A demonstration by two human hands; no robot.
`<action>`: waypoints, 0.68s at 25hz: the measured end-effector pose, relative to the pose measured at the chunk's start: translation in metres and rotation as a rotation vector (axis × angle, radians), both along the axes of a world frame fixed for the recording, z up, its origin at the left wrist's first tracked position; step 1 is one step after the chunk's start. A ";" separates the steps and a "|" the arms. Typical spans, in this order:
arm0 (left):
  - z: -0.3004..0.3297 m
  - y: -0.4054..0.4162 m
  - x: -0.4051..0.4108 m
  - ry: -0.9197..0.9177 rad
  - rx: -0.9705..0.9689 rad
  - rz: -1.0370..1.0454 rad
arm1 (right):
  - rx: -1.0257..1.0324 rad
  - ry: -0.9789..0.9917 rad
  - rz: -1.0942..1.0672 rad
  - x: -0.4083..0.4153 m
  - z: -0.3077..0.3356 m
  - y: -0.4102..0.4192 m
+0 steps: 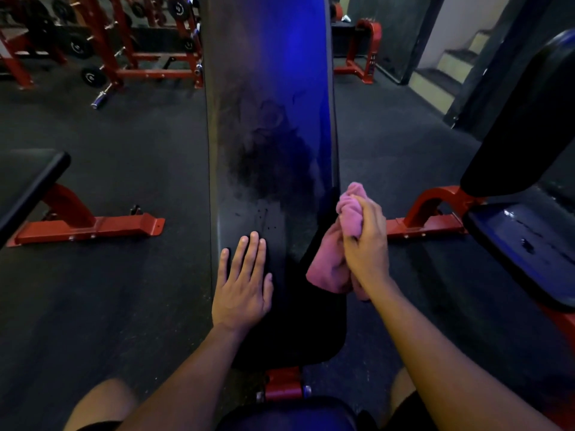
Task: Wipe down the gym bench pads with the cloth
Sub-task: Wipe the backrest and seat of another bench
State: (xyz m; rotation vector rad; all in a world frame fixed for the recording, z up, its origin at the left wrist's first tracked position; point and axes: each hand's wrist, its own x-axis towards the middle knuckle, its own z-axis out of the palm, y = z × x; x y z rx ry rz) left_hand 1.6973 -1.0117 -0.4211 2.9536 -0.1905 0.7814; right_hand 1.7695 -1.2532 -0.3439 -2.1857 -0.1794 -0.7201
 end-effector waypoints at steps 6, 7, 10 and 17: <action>-0.005 -0.001 0.000 -0.039 -0.018 -0.006 | -0.189 0.077 -0.086 0.093 0.060 0.054; -0.005 -0.001 0.001 -0.050 -0.021 -0.011 | -0.186 0.060 -0.094 0.108 0.070 0.054; -0.006 0.000 0.005 -0.063 -0.011 -0.004 | -0.124 0.052 -0.087 0.114 0.064 0.047; -0.007 -0.002 0.004 -0.073 -0.007 0.001 | 0.248 0.353 -0.019 -0.011 -0.065 0.002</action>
